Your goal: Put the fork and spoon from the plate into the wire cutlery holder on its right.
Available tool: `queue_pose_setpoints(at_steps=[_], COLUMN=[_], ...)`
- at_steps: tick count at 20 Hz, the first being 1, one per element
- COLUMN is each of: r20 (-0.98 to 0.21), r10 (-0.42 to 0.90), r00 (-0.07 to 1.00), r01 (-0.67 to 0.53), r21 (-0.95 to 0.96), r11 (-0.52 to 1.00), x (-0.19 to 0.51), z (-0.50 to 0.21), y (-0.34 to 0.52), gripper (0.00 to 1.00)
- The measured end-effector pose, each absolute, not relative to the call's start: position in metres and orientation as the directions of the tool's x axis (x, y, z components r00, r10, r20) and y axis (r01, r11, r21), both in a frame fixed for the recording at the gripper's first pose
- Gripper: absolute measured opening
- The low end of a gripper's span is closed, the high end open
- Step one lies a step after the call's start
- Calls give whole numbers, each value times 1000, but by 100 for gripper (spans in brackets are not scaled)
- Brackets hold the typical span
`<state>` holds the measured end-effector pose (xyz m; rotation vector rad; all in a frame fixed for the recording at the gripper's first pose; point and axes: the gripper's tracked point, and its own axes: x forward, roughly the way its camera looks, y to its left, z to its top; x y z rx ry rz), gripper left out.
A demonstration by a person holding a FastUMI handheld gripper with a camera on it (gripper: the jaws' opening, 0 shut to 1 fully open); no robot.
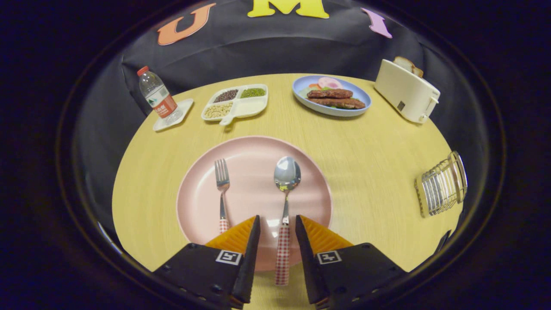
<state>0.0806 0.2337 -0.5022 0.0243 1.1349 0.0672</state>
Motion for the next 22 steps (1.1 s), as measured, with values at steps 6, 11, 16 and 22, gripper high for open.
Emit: queue_pose_setpoints(at_steps=[6,11,16,22], r20=[-916,-913,-893,-868], r10=[78,107,129,123], r00=[393,393,432,480], r01=[-32,-69,-91,-107], r21=[72,87,99,81], r11=[997,994,991,991], x=[79,71,69,77], z=[-512,-490,-439,-391], y=[240,236,208,142], gripper=[13,4,4,4])
